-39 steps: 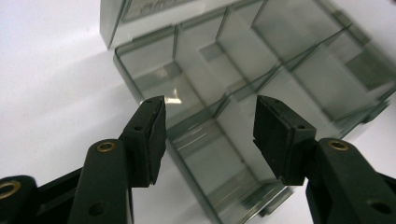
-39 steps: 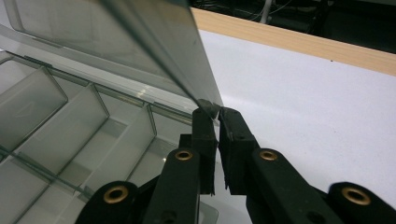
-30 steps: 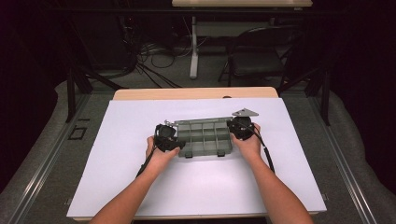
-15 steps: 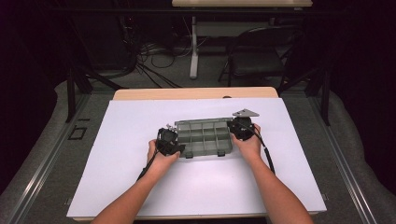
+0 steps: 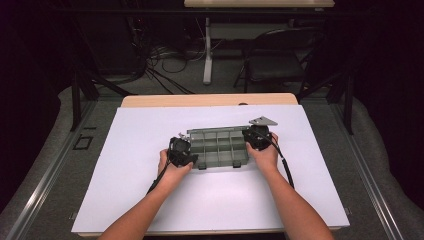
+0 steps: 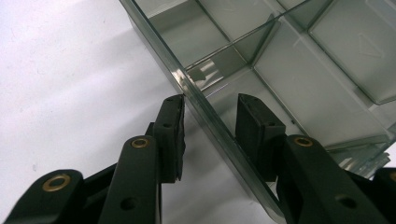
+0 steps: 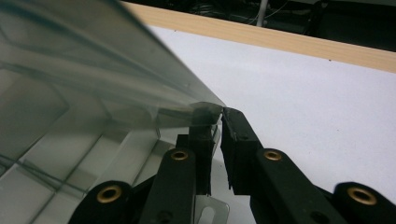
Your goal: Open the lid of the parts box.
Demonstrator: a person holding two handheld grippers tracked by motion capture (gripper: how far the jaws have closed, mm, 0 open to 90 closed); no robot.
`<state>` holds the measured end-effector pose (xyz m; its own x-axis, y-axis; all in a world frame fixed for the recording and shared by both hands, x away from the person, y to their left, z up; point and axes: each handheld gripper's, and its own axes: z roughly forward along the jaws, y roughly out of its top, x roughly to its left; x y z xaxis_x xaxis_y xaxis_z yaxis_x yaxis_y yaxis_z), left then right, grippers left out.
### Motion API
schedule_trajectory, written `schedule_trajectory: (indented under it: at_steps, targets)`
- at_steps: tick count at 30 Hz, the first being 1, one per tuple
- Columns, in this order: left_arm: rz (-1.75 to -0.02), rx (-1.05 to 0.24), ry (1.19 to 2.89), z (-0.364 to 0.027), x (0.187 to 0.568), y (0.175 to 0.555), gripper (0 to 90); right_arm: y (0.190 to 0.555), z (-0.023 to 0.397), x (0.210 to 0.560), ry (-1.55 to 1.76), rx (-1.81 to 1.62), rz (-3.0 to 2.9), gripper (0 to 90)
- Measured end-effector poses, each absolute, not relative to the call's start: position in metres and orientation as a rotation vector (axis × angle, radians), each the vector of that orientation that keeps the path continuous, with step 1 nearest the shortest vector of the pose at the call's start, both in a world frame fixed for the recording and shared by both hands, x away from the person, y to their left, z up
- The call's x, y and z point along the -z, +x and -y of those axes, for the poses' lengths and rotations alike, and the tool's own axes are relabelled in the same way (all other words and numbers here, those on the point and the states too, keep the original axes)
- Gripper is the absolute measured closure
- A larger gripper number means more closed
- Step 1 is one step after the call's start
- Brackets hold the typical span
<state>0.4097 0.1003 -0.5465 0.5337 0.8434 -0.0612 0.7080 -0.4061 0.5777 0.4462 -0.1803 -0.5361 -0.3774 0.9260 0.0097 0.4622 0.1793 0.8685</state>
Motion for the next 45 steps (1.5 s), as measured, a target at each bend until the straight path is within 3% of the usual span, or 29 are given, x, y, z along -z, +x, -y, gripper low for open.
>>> schedule_trajectory:
  at_steps: [45]
  targets:
    - [-1.261, -0.303, 2.208, -0.102, 0.547, 0.413, 65.1, 0.485, 0.168, 0.519, 1.638, -1.031, -1.846, 88.9]
